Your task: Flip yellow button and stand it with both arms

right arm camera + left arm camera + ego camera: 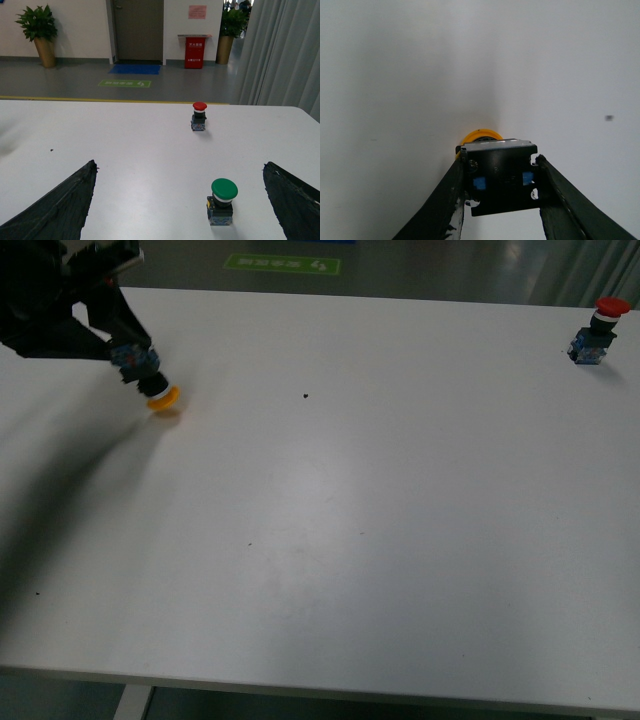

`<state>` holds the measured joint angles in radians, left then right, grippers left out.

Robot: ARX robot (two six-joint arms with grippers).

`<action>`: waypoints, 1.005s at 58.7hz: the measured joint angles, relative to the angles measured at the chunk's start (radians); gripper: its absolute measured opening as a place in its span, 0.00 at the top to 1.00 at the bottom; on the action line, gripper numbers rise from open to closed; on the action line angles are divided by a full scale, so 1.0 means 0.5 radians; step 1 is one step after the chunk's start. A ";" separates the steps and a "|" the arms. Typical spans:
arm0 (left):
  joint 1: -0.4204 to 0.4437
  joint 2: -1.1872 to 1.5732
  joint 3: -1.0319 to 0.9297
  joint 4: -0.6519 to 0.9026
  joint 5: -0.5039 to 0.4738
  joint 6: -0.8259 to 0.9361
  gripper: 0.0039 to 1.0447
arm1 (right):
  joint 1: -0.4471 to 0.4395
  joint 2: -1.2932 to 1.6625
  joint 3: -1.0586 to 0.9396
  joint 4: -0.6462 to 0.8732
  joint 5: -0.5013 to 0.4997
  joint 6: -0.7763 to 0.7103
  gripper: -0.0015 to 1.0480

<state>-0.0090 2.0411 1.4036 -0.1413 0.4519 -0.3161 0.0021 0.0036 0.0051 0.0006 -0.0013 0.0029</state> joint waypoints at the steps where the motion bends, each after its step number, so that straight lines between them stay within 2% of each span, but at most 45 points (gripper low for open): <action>1: -0.015 -0.031 -0.028 0.075 0.072 -0.084 0.68 | 0.000 0.000 0.000 0.000 0.000 0.000 0.07; 8: -0.123 -0.167 -0.172 0.543 0.336 -0.433 0.68 | 0.000 0.000 0.000 0.000 -0.001 0.000 0.07; 16: -0.305 -0.238 -0.285 1.123 0.434 -0.850 0.68 | 0.001 0.000 0.000 0.000 0.000 0.000 0.07; 26: -0.491 -0.230 -0.340 1.711 0.449 -1.329 0.68 | 0.000 0.000 0.000 0.000 0.000 0.000 0.07; 48: -0.701 -0.147 -0.422 2.758 0.441 -2.101 0.68 | 0.000 0.000 0.000 0.000 0.000 0.000 0.07; 59: -0.777 -0.080 -0.420 2.955 0.404 -2.313 0.68 | 0.000 0.000 0.000 0.000 0.000 0.000 0.07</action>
<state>-0.3973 2.0010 1.1934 1.3361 0.6537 -1.4723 0.0021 0.0036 0.0051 0.0006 -0.0013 0.0029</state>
